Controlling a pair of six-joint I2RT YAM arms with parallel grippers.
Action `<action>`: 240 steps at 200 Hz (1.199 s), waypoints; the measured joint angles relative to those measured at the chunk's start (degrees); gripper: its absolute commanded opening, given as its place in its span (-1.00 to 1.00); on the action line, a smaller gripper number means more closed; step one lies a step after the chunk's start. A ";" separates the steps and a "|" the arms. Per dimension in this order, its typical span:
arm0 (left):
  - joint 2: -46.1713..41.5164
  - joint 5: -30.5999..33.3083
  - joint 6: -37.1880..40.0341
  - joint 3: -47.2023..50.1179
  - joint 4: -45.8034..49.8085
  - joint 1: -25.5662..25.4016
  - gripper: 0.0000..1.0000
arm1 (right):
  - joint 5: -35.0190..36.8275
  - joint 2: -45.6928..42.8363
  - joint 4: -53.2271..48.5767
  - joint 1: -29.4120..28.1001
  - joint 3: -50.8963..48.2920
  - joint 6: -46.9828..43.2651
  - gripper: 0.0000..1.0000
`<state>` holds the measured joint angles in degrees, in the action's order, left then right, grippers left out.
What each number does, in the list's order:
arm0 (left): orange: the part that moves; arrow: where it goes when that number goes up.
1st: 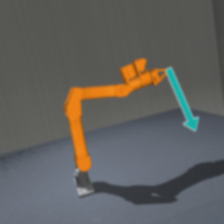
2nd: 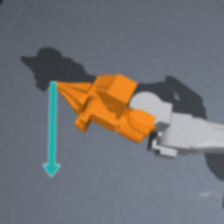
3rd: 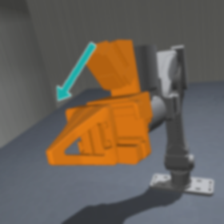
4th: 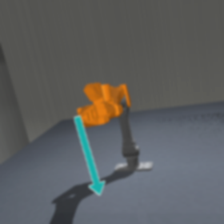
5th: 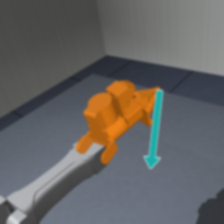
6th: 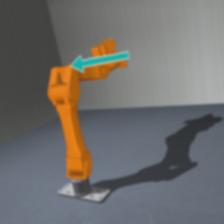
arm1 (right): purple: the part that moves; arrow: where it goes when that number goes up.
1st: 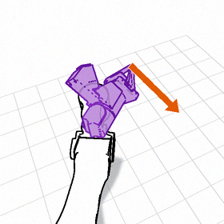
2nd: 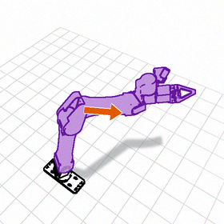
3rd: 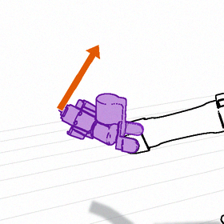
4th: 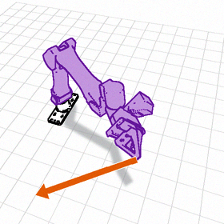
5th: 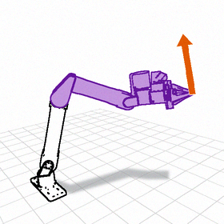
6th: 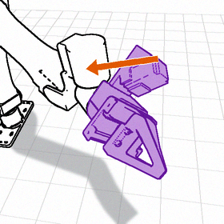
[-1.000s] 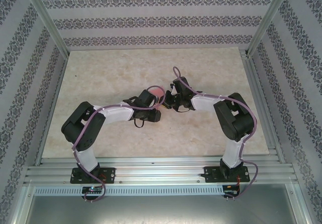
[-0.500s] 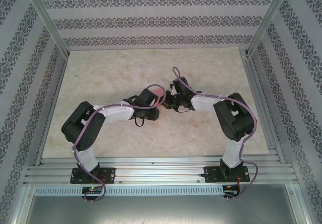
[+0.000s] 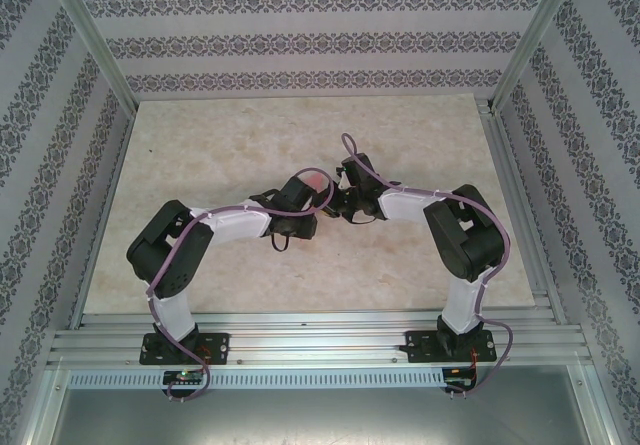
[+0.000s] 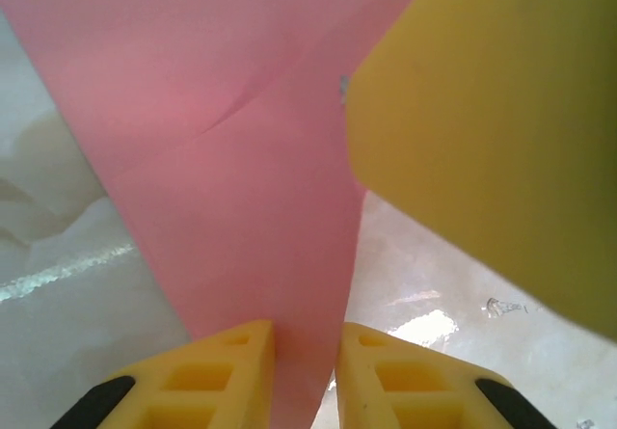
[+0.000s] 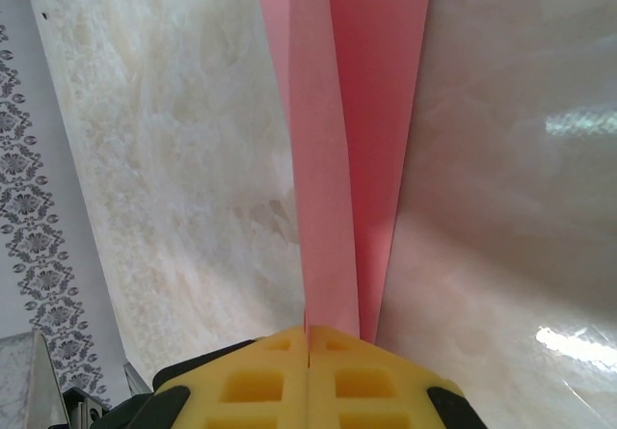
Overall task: Fold a paper plane with a square sheet of paper (fold left side to right side)
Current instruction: Fold the wing for the fifth time at the center of the table.
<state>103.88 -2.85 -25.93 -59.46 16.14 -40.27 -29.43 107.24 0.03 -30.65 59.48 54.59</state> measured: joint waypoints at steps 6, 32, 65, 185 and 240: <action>0.04 0.00 0.00 0.02 -0.02 0.00 -0.52 | 0.00 0.00 0.00 0.00 0.00 0.00 -1.00; 0.17 -0.04 -0.02 0.48 -0.13 0.00 -0.59 | 0.00 0.00 -0.02 0.00 0.00 0.00 -1.00; 0.17 -0.04 -0.09 1.16 -0.59 0.00 -0.66 | -0.02 0.00 -0.09 0.00 0.00 0.00 -1.00; -3.67 -4.17 -0.09 2.32 -0.66 -0.07 -0.22 | 0.00 0.02 -0.26 0.35 0.00 -0.07 -1.00; -13.16 -12.35 -0.31 5.09 -1.77 3.54 -0.43 | -0.02 0.02 -0.85 0.42 0.00 -0.50 -1.00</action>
<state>90.72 -15.20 -26.24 -54.37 14.37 -36.73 -29.45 107.26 -0.82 -30.24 59.48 54.08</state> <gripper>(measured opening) 0.323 0.042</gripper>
